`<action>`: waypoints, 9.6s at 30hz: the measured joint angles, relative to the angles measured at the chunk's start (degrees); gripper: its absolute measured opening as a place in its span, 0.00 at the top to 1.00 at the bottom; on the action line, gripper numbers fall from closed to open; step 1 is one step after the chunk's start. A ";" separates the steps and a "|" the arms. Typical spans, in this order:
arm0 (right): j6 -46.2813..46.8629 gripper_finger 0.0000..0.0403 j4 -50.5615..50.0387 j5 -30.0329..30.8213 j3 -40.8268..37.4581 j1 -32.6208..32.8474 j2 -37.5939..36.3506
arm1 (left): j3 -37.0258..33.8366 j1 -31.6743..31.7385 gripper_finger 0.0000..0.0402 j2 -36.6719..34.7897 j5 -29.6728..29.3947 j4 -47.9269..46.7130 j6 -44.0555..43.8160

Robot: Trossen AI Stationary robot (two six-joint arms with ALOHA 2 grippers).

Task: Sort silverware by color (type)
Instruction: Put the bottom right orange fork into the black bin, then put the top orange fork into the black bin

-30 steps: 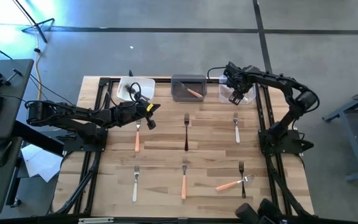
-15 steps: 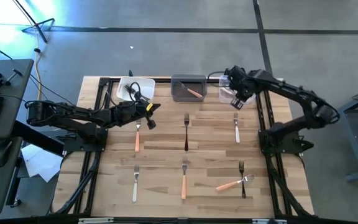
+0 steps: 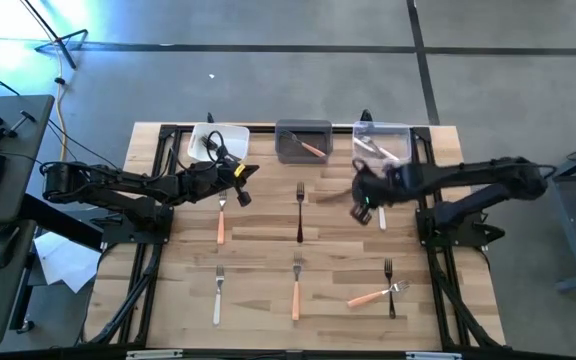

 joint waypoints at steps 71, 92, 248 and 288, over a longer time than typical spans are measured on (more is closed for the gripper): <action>1.49 0.97 7.55 -26.17 0.05 39.56 31.96 | 0.00 2.51 1.00 0.00 1.40 1.09 0.32; -42.17 0.98 -14.41 2.95 21.14 13.84 31.93 | -0.01 -1.87 1.00 -0.46 1.48 0.78 -3.94; -49.54 1.00 67.70 -35.96 -13.36 -29.04 18.67 | -8.57 6.05 1.00 -1.42 11.38 -9.68 -14.15; -51.64 1.00 92.52 -34.23 -21.89 -25.62 17.15 | 9.37 -7.03 1.00 -1.40 -1.91 -37.39 -23.98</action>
